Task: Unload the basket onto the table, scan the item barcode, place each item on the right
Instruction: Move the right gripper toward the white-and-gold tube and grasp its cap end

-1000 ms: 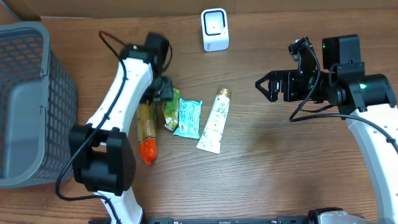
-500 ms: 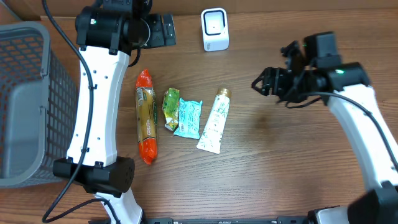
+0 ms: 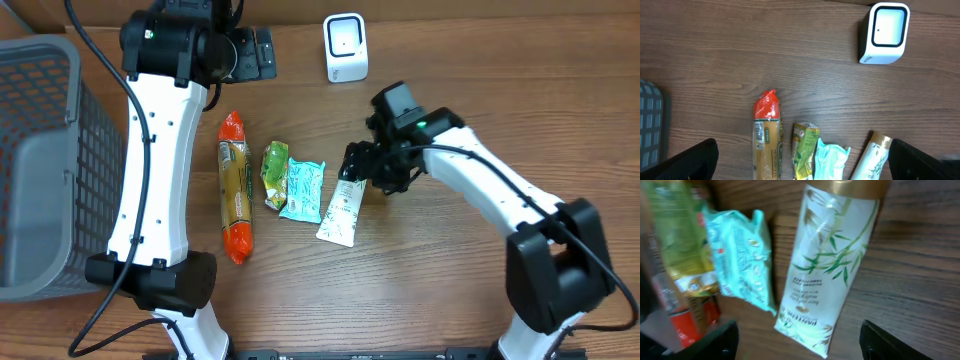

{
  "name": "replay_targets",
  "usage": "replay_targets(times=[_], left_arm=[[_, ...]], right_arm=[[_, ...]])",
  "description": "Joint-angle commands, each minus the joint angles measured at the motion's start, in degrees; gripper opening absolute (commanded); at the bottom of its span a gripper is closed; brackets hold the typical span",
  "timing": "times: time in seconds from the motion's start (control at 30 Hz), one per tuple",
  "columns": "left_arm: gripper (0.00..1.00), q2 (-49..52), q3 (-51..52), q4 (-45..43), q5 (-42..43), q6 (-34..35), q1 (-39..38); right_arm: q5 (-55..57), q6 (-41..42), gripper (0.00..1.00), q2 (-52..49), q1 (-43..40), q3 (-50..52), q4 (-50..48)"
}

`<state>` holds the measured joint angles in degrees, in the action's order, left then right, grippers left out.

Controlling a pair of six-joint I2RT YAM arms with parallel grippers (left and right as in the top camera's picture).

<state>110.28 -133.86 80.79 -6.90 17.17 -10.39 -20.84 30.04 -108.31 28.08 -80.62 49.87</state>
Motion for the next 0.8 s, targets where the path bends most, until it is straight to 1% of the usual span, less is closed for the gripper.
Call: replay_targets(times=[0.0, 0.07, 0.23, 0.4, 0.53, 0.67, 0.73, 0.77], left_arm=[[0.99, 0.1, 0.0, 0.0, -1.0, -0.4, 0.3], [0.99, 0.1, 0.0, 0.0, -1.0, -0.5, 0.3], [1.0, 0.1, 0.0, 0.0, -1.0, -0.5, 0.3], [1.0, 0.1, 0.0, 0.0, -1.0, -0.4, 0.3], [1.0, 0.1, 0.0, 0.0, -1.0, -0.5, 0.3], [1.0, 0.1, 0.0, 0.0, -1.0, -0.5, 0.3], [0.99, 0.1, 0.0, 0.0, -1.0, -0.5, 0.3], [1.0, 0.1, 0.0, 0.0, -1.0, -0.5, 0.3]], right_arm=[[6.5, 5.2, 0.78, -2.5, 1.1, -0.3, -0.8], [7.4, 6.0, 0.77, -4.1, 1.2, -0.3, -1.3], [7.3, 7.7, 0.72, -7.5, 1.2, -0.3, -3.2], [7.6, 8.1, 0.65, -8.2, 1.1, -0.3, -6.6], [6.7, 8.8, 0.62, -9.5, 1.1, -0.4, -8.3], [4.9, 8.8, 0.47, -9.7, 0.2, -0.4, -8.2], [3.8, 8.8, 0.43, -9.7, -0.4, -0.4, -8.0], [3.1, 8.7, 0.42, -9.7, -0.7, -0.4, -7.9]])
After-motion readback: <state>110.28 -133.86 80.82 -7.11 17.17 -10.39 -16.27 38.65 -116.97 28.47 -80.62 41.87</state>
